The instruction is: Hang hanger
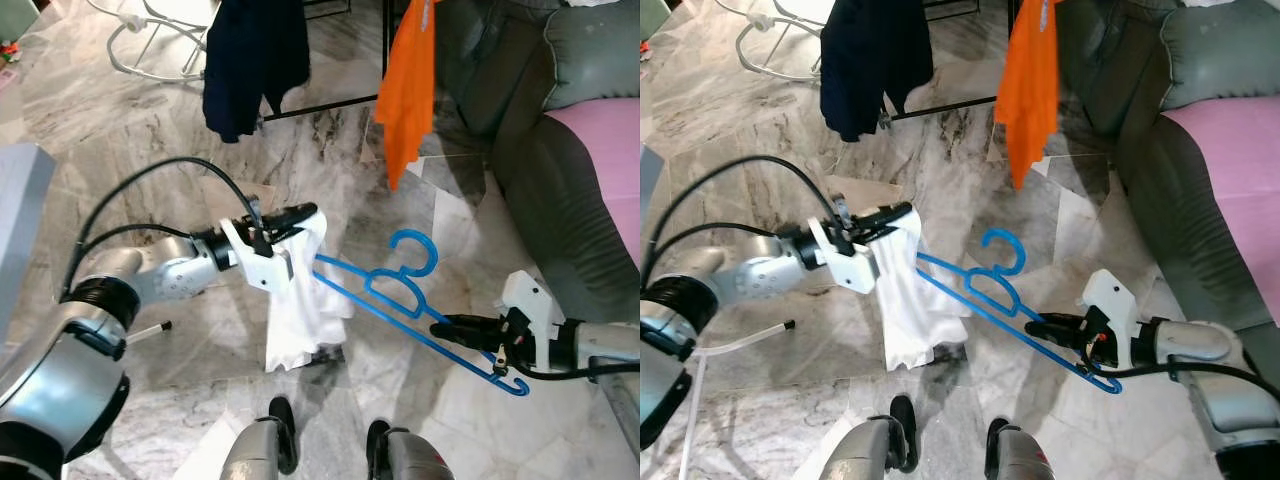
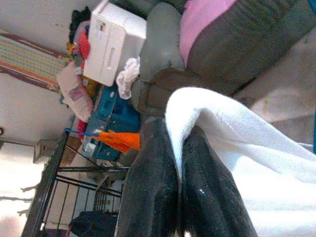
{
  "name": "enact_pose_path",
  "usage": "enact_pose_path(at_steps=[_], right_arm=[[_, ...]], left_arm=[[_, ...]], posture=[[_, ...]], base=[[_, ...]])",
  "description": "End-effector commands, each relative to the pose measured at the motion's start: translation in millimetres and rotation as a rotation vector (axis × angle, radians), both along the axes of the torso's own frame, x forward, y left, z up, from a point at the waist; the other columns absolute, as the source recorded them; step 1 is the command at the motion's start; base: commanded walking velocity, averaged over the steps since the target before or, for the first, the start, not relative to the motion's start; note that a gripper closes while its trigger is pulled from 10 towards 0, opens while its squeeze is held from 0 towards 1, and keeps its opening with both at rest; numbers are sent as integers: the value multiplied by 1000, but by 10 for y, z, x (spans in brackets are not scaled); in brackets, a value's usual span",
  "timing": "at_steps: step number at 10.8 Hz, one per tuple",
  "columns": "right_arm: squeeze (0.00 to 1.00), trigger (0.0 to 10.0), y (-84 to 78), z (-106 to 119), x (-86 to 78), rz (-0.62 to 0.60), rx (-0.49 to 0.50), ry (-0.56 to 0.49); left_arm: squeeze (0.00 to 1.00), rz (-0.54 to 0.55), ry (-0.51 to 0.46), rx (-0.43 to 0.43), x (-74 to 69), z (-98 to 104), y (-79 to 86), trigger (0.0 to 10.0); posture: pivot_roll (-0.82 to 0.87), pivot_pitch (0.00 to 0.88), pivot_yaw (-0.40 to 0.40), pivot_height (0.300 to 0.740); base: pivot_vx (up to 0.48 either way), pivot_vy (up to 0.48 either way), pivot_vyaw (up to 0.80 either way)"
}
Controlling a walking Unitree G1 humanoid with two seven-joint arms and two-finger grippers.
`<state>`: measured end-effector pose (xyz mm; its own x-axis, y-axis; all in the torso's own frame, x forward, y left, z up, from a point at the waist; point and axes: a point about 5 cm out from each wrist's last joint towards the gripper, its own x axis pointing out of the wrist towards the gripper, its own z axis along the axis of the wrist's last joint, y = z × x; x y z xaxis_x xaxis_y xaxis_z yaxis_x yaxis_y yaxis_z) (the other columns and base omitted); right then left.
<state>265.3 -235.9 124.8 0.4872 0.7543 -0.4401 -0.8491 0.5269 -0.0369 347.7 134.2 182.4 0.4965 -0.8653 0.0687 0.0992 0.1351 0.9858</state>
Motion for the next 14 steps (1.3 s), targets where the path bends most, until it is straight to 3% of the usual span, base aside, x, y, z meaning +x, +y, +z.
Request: enact_pose_path(at_steps=[1,5,8,9,11,13,14], right_arm=[[0,10000,41,-56,-17,23,-7,8],[0,10000,27,-33,-11,28,-14,-3],[0,10000,-97,-457,-70,-143,-33,92],[0,10000,-127,-611,-9,-313,18,112],[0,10000,-143,-635,142,-517,144,102],[0,10000,-421,-446,484,-951,391,60],[0,10000,-479,-277,598,-1053,522,9]], left_arm=[[0,-15,13,-15,-42,-9,42,10000],[0,2,43,-45,-65,-77,53,10000],[0,-61,-2,-201,-72,157,-121,10000],[0,-99,-24,-249,-100,251,-190,10000],[0,-151,-25,-284,-179,283,-277,10000],[0,-251,17,-327,-414,205,-495,10000],[0,-244,75,-354,-477,94,-534,10000]], posture=[[-108,303,87,740],[-123,308,85,740],[-131,316,82,740],[-126,318,82,740],[-122,320,84,740],[-112,320,80,740],[-110,317,80,740]], base=[[0,0,0],[0,0,0],[0,0,0],[0,0,0],[0,0,0],[0,0,0],[0,0,0]])
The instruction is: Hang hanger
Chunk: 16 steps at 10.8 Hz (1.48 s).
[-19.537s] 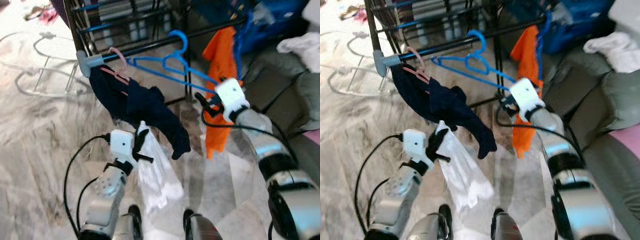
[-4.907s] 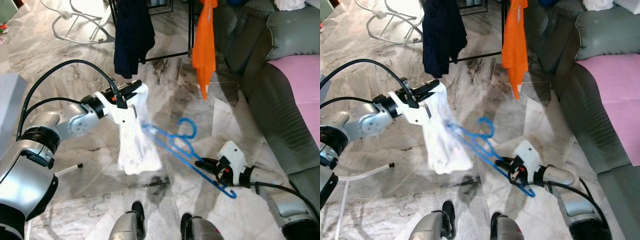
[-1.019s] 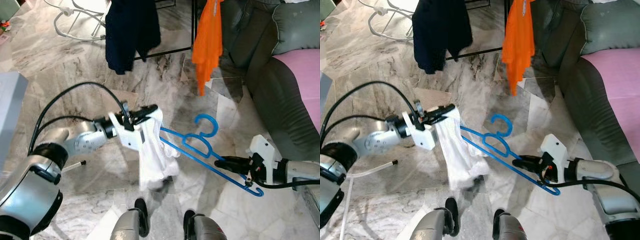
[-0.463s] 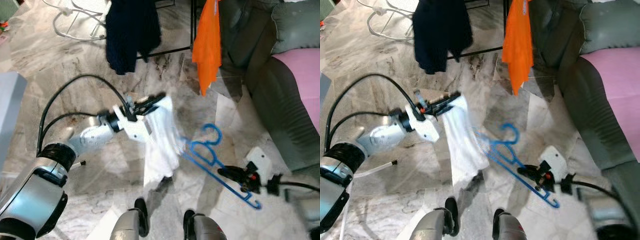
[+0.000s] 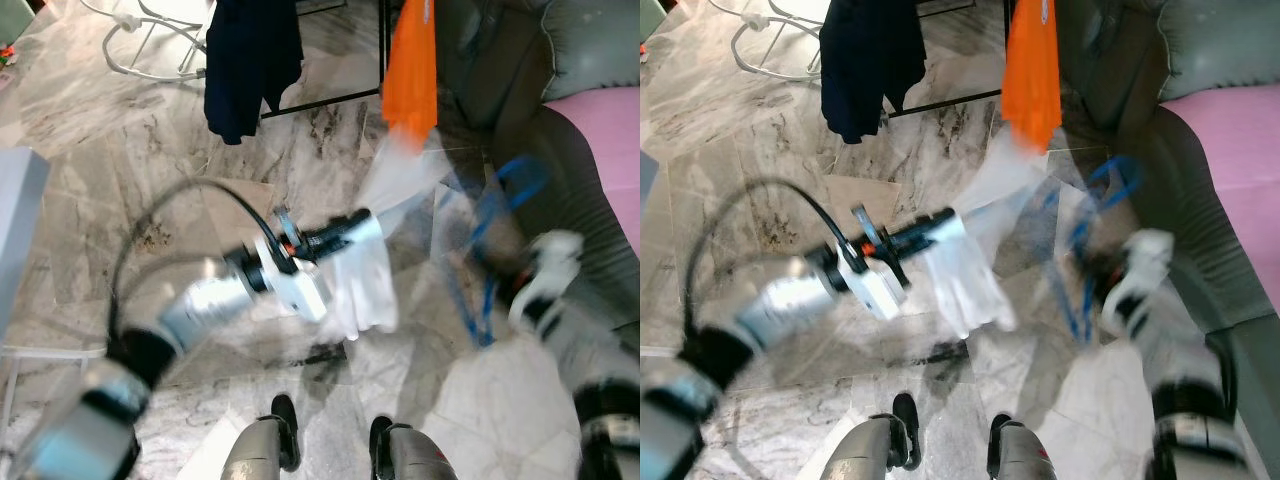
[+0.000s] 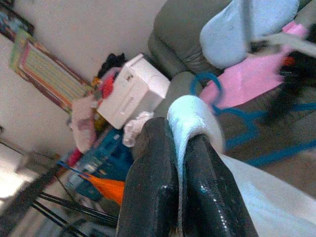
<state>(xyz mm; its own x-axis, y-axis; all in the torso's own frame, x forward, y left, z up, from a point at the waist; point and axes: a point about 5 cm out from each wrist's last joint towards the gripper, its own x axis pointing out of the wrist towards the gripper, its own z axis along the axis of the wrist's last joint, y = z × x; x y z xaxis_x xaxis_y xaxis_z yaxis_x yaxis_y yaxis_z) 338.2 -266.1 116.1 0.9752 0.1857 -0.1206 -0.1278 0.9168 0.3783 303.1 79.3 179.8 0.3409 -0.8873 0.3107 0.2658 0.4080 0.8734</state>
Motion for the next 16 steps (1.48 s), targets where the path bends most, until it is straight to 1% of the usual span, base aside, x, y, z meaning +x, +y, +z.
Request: enact_pose_path(at_steps=[1,2,4,5,6,7,8,9,10,11,12,13,14,15,16], right_arm=[[0,10000,-145,84,21,-152,152,-26],[0,10000,24,372,165,-97,256,-145],[0,10000,336,748,302,28,454,-302],[0,10000,489,947,345,74,569,-373],[0,10000,607,1110,370,98,637,-425],[0,10000,745,1316,373,148,692,-469],[0,10000,807,1478,362,180,678,-500],[0,10000,819,1535,360,183,682,-500],[0,10000,875,1515,351,201,577,-504],[0,10000,1027,1441,301,266,347,-531],[0,10000,1107,1383,275,292,278,-523],[0,10000,1200,1328,249,331,169,-530],[0,10000,1213,1305,254,332,143,-531],[0,10000,1246,1278,238,343,71,-547],[0,10000,1255,1267,235,346,44,-552]], left_arm=[[0,-43,42,-15,-143,-145,-54,10000],[0,-38,118,-6,-220,-371,-121,10000],[0,-28,193,44,-280,-542,-198,10000],[0,-18,224,54,-290,-611,-238,10000],[0,-5,254,68,-298,-684,-275,10000],[0,28,287,84,-295,-778,-283,10000],[0,62,318,94,-295,-867,-250,10000],[0,88,335,103,-298,-924,-227,10000],[0,111,357,81,-293,-942,-228,10000],[0,129,377,55,-286,-953,-268,10000],[1000,131,393,32,-282,-953,-314,10000],[1000,112,405,16,-292,-940,-387,10000],[1000,97,408,16,-308,-938,-422,10000],[1000,80,414,22,-330,-951,-463,10000],[1000,79,414,23,-331,-951,-467,10000]], posture=[[-110,315,77,740],[-112,312,72,740],[-113,307,67,740],[-119,305,65,740],[-120,302,64,740],[-123,300,62,740],[-125,301,60,740],[-127,299,58,740],[-127,298,56,740],[-128,295,55,740],[-127,293,53,740],[-126,291,52,740],[-125,290,53,740],[-127,288,54,740],[-128,287,56,740]], base=[[0,0,0],[0,0,0],[0,0,0],[0,0,0],[0,0,0],[0,0,0],[0,0,0],[0,0,0],[0,0,0],[0,0,0],[0,0,0],[0,0,0],[0,0,0],[0,0,0],[0,0,0]])
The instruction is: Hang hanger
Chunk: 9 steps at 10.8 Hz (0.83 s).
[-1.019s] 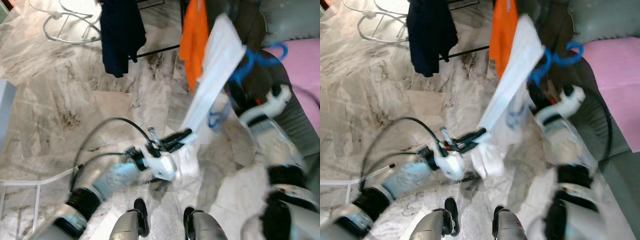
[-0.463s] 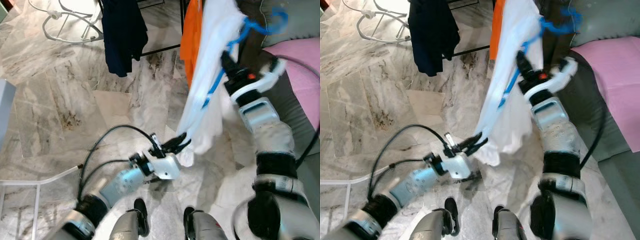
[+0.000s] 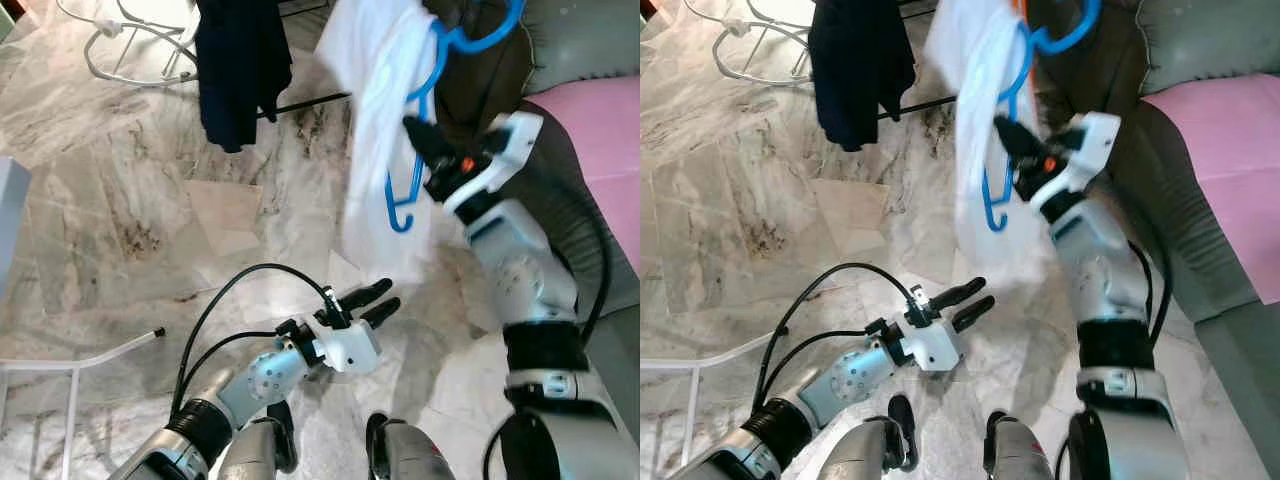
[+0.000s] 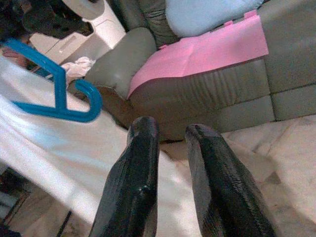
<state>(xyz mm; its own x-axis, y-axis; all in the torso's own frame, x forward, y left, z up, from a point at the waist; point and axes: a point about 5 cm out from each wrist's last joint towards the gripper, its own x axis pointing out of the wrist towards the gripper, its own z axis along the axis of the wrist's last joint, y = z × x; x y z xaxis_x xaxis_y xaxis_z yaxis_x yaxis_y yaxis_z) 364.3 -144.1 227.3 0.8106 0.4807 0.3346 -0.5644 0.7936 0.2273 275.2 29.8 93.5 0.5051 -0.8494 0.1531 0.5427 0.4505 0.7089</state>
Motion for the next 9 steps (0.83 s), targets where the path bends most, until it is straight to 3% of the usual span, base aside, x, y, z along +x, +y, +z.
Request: enact_pose_path(at_steps=[1,2,3,4,8,9], right_arm=[[0,10000,83,88,-59,40,-57,-96],[0,10000,105,8,-89,48,-161,-119],[0,10000,91,-208,-189,69,-322,-120],[0,10000,23,-379,-257,77,-401,-99],[0,10000,-287,-812,-491,25,-543,-95],[0,10000,-307,-894,-561,104,-570,-87]], left_arm=[[1000,-14,34,40,-42,-101,14,10000],[1000,-15,29,41,-33,-88,21,10000],[1000,12,2,26,7,-21,124,10000],[1000,41,-18,25,42,16,239,10000],[1000,169,-120,-21,174,337,723,10000],[1000,174,-148,-7,200,408,797,10000]], posture=[[-131,283,58,740],[-132,278,58,740],[-130,276,56,740],[-125,276,52,740],[-124,287,55,740],[-119,286,57,740]], base=[[0,0,0],[0,0,0],[0,0,0],[0,0,0],[0,0,0],[0,0,0]])
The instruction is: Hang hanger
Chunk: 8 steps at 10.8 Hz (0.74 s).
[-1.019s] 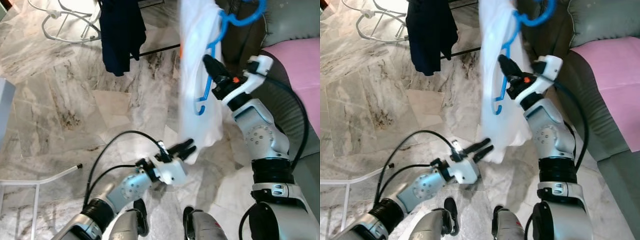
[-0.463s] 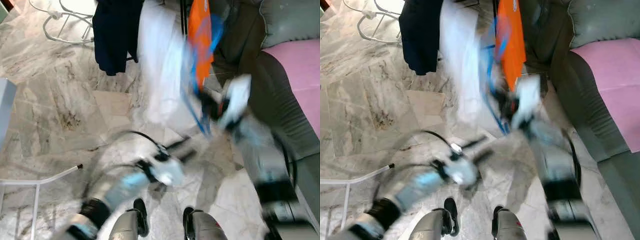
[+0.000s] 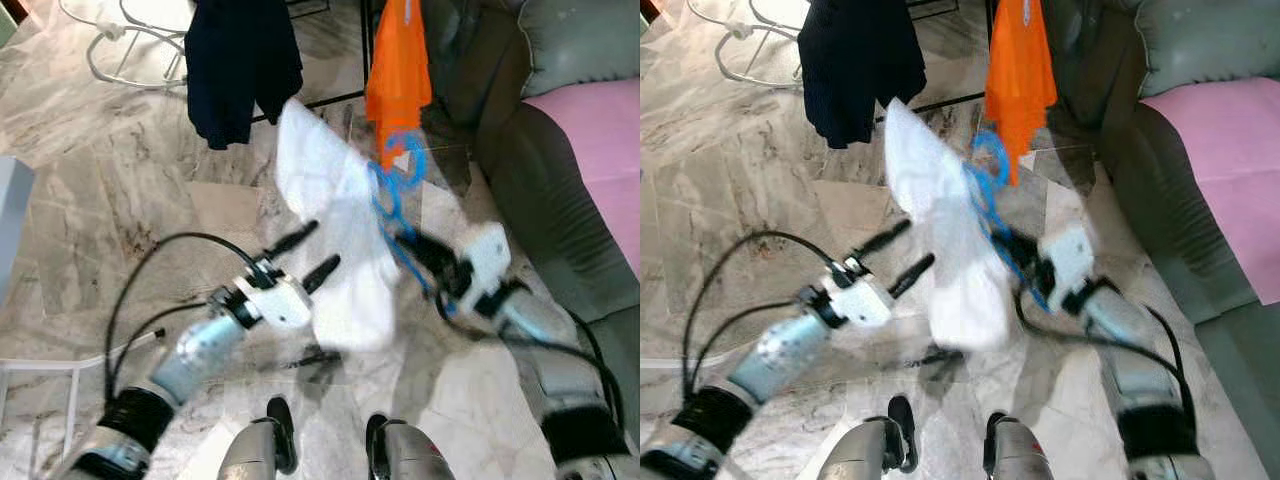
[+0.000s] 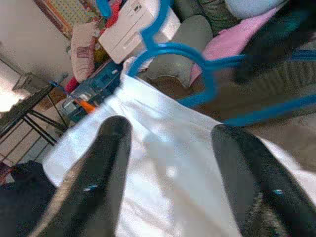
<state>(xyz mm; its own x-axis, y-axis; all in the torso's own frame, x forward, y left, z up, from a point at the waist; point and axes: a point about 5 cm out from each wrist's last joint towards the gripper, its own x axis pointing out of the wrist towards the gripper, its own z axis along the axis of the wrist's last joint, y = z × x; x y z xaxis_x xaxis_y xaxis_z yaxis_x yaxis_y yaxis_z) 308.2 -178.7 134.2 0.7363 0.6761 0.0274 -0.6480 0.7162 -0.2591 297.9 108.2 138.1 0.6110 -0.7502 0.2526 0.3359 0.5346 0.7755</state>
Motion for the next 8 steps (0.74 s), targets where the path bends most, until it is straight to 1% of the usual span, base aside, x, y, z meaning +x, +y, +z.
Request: enact_pose_path(at_steps=[1,2,3,5,6,8], right_arm=[[0,10000,15,-2,-62,72,-1,-16],[0,10000,-9,-8,-86,101,-14,-15],[0,10000,-63,-8,-146,173,-44,0],[0,10000,-128,-1,-218,243,-65,32],[0,10000,-129,-6,-259,275,-78,44],[0,10000,-126,-4,-313,330,-99,60]], left_arm=[[1000,12,0,36,9,3,90,10000],[1000,26,-1,53,38,15,137,10000],[1000,61,-10,76,108,61,205,10000],[1000,74,-32,102,155,96,217,10000],[1000,65,-38,129,167,94,213,10000],[1000,64,-41,202,208,71,264,10000]], posture=[[-115,286,57,740],[-116,286,57,740],[-120,287,56,740],[-128,287,53,740],[-131,287,52,740],[-136,287,53,740]], base=[[0,0,0],[0,0,0],[0,0,0],[0,0,0],[0,0,0],[0,0,0]])
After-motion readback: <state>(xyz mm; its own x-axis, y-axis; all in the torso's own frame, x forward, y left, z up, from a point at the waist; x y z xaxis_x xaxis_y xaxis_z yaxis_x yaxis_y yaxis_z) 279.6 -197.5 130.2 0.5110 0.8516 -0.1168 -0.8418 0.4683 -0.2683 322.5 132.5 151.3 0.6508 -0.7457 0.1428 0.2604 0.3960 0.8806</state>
